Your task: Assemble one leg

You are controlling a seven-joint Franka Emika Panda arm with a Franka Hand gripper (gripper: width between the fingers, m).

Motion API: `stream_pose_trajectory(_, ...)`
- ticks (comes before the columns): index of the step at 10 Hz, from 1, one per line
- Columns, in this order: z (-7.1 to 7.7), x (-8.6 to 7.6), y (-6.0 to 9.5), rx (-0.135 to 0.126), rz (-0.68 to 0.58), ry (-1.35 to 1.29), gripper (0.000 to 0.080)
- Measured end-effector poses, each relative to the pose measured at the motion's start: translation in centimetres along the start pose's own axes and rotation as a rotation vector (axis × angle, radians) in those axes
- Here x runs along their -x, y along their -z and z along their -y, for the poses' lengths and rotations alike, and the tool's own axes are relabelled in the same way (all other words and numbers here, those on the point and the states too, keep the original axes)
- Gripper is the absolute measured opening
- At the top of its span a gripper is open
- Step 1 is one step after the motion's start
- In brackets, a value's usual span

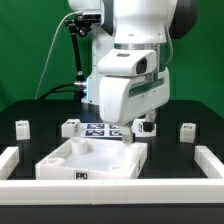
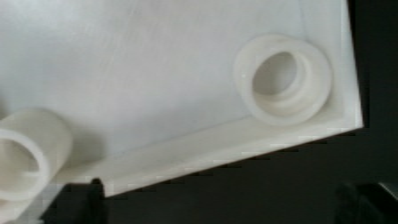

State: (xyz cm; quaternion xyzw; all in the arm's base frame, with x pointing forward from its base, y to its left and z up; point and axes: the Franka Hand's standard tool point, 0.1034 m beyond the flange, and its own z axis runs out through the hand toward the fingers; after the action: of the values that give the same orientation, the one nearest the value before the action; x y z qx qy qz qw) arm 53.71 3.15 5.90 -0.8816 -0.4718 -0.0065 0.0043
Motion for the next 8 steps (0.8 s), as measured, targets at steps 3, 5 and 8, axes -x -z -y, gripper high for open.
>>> stream_pose_trajectory(3, 0.2, 1.6, -0.7, 0.010, -0.009, 0.115, 0.0650)
stream_pose_trajectory(5, 1.5, 3.5, -1.6, 0.016, -0.014, 0.169, 0.0650)
stream_pose_trajectory(8, 1.4, 5.5, -3.1, 0.001, -0.007, 0.171, 0.0650)
